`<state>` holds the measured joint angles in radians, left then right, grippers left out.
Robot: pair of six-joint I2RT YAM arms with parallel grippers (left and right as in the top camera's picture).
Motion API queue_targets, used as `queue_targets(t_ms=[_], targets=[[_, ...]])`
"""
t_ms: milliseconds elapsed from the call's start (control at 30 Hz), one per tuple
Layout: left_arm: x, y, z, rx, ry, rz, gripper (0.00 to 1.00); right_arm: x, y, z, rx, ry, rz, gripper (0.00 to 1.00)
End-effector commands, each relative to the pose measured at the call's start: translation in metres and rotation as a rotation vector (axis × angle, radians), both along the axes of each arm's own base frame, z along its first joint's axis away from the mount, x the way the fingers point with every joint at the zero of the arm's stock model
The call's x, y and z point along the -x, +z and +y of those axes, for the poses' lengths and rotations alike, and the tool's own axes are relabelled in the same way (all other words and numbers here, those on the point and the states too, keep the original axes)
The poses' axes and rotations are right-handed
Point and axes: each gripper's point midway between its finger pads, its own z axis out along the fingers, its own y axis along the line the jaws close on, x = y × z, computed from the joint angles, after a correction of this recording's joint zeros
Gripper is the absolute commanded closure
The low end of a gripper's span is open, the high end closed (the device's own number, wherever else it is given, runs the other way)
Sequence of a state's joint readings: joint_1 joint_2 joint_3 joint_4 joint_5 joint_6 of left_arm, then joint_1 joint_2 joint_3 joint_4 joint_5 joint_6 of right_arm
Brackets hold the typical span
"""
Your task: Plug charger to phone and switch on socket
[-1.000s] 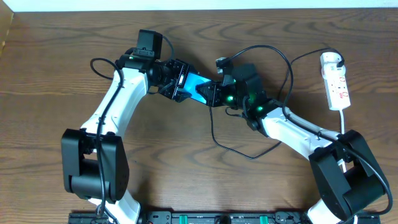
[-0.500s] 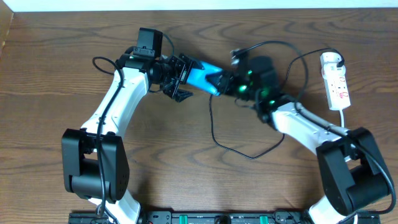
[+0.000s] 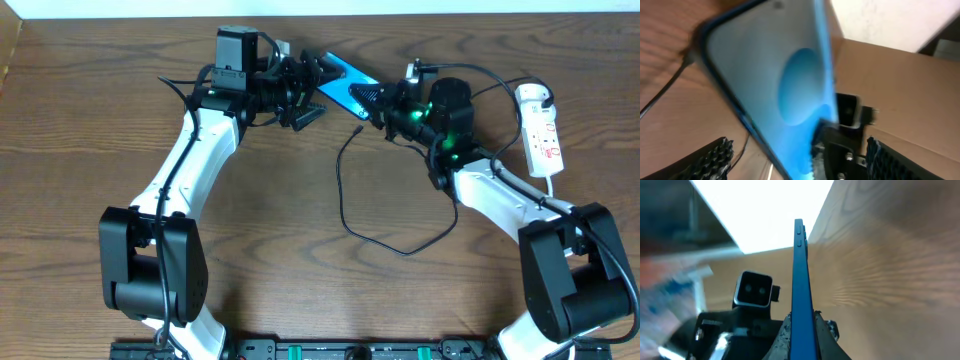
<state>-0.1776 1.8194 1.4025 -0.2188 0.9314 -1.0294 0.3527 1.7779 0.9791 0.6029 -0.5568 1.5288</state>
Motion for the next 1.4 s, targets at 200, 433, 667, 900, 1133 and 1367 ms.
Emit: queue_targets(t_ms=[200,433,667,900,1133,1367], targets=[[-0.016,0.034,-0.004,0.103,0.035,-0.054,0.15,-0.004,0.026,0.021,-0.275,-0.135,0.207,0.98],[-0.018,0.035,-0.004,0.107,0.042,-0.058,0.20,0.000,0.034,0.032,-0.348,-0.148,0.239,0.99],[-0.022,0.033,-0.001,0.103,0.080,-0.036,0.41,0.003,0.034,0.037,-0.346,-0.136,0.241,0.99],[-0.025,0.032,0.001,0.098,0.104,-0.026,0.73,0.004,0.034,0.037,-0.346,-0.133,0.242,0.99],[-0.025,0.032,0.001,0.099,0.105,-0.023,0.92,0.004,0.038,0.037,-0.354,-0.129,0.228,0.99],[-0.027,0.031,0.002,0.091,0.116,-0.028,0.93,0.004,0.041,0.037,-0.360,-0.126,0.217,0.85]])
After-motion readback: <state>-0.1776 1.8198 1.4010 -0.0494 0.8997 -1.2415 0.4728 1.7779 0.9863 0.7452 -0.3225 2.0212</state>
